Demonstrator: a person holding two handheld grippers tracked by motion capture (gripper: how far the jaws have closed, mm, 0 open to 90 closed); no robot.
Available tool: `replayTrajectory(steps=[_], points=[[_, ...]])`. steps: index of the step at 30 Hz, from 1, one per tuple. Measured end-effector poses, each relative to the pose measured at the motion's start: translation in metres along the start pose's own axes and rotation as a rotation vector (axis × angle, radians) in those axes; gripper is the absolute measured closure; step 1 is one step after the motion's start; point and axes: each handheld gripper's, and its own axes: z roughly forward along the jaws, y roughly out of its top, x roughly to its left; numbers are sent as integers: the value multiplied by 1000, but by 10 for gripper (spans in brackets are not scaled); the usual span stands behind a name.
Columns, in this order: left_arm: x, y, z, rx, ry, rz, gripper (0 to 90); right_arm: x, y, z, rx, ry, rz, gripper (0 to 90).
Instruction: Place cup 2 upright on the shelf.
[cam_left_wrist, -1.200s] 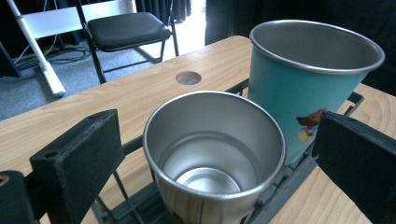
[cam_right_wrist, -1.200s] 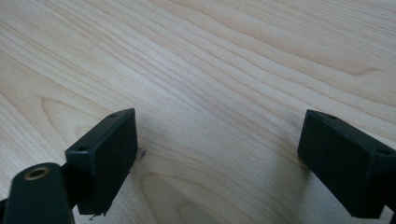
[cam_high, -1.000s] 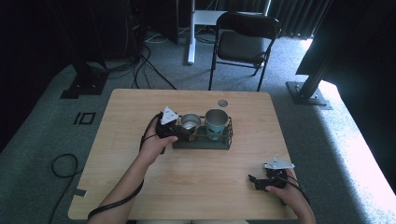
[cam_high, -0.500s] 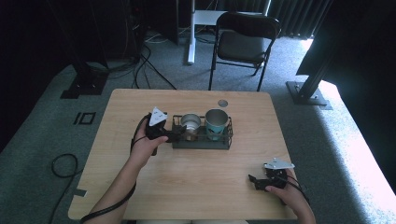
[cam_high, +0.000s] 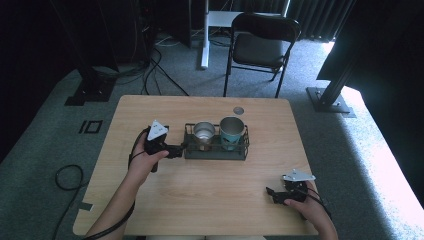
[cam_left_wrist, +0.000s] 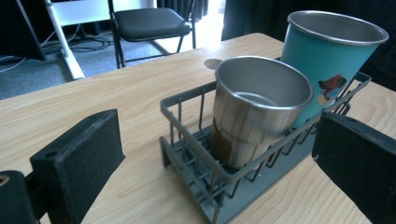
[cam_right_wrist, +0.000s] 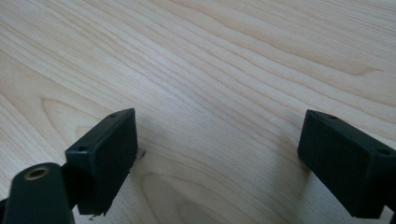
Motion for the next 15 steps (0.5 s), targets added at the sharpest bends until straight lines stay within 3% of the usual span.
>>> replayTrajectory(steps=[15], points=[[13, -18, -18, 23, 45, -9, 25, 0, 0, 0, 0, 0, 0, 117]])
